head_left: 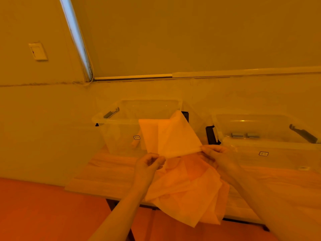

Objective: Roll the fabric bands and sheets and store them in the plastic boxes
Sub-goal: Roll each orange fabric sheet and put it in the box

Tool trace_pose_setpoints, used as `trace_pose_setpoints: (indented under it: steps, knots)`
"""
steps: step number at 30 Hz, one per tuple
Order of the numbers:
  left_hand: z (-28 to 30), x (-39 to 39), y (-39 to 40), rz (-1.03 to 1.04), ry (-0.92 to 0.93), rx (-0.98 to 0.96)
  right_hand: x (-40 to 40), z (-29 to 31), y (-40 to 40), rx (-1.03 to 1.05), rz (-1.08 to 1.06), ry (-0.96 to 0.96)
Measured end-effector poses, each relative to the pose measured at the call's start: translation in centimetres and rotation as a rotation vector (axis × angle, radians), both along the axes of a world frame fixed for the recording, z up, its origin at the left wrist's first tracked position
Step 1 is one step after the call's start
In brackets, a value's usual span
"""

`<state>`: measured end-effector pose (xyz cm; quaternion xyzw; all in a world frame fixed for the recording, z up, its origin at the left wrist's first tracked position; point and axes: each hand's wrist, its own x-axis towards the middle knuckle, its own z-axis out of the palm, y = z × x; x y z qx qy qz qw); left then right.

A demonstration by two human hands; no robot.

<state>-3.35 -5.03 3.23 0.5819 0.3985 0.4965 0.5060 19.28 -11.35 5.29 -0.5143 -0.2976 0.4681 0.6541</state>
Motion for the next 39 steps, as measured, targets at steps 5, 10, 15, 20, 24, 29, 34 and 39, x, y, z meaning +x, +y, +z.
trace_pose_setpoints:
  steps: [5, 10, 15, 20, 24, 29, 34, 39]
  knots:
    - [-0.7, 0.0, -0.2, 0.079, -0.008, -0.066, -0.2, -0.6, 0.5, -0.009, -0.016, -0.024]
    - [-0.8, 0.0, -0.4, 0.094, 0.007, -0.073, -0.4, -1.1, 0.9, -0.026, -0.069, -0.07]
    - [-0.9, 0.1, -0.5, 0.084, -0.052, -0.09, -0.7, -1.3, 1.1, -0.043, -0.127, -0.154]
    - [-0.7, 0.1, -0.7, 0.013, -0.145, -0.076, -0.7, -1.0, 1.4, -0.018, -0.187, -0.117]
    - [-0.9, 0.1, -0.6, 0.006, -0.129, -0.059, -0.8, -0.9, 1.5, 0.004, -0.189, -0.085]
    - [-1.3, -0.1, -0.5, 0.012, -0.02, -0.024, -0.7, -1.4, 1.6, -0.018, -0.178, -0.035]
    - [-1.4, -0.3, -0.7, 0.014, -0.005, -0.037, -0.3, -2.1, 1.1, 0.013, -0.132, -0.092]
    - [-1.9, -0.6, -0.6, -0.009, 0.023, -0.097, 0.0, -1.9, 0.5, 0.03, -0.061, -0.292]
